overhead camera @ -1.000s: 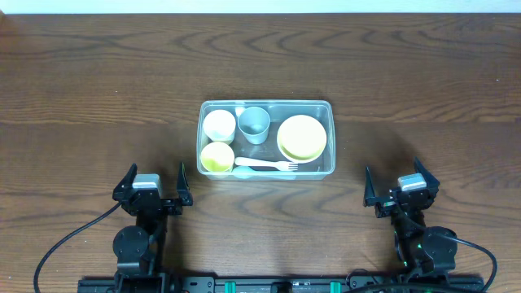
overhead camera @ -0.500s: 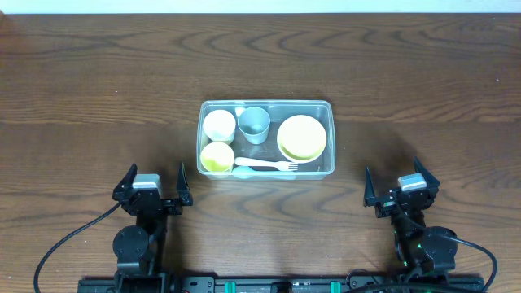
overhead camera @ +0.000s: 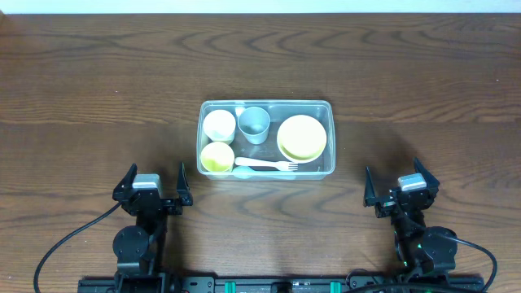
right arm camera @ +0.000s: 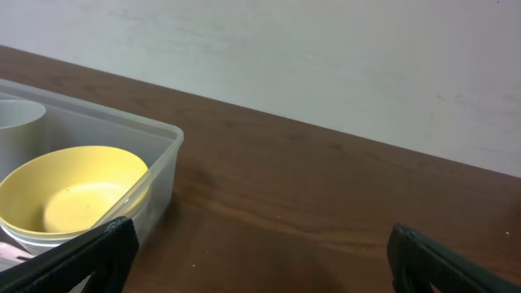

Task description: Pack container

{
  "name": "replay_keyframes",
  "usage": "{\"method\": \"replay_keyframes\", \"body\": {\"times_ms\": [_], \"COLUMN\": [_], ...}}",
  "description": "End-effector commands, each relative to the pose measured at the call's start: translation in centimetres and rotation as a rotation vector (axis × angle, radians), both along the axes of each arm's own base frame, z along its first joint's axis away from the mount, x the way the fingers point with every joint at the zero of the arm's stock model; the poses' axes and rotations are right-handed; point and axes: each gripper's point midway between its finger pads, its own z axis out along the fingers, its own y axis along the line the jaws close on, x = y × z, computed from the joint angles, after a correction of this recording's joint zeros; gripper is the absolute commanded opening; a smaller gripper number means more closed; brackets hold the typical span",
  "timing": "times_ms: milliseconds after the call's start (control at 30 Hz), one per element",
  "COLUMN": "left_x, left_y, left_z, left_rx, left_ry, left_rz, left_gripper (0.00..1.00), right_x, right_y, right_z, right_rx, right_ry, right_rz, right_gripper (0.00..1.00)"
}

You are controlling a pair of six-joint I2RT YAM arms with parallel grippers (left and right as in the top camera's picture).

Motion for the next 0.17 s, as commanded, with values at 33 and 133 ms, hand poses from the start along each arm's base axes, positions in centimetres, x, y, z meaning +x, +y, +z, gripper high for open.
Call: {"method": "replay_keyframes", "body": {"times_ms": [33,133], "left_x": [-0.13,-0.13], "left_y": [0.18,0.18], "left_z": [-1.46,-1.46], "left_rx": [-0.001,-0.001], "left_ry": [0.050,0.050], "left_rz": [0.009,0.009], "left_gripper": [0.98,0.98], "right_x": [-0.06,-0.05], "right_y": [0.17,0.16], "right_z": [-0.02,-0.02], "right_rx": [-0.014,-0.014], "right_ry": [-0.004,-0.004], "right_rz": [0.008,0.007], "right_gripper": [0.99,0.99]}}
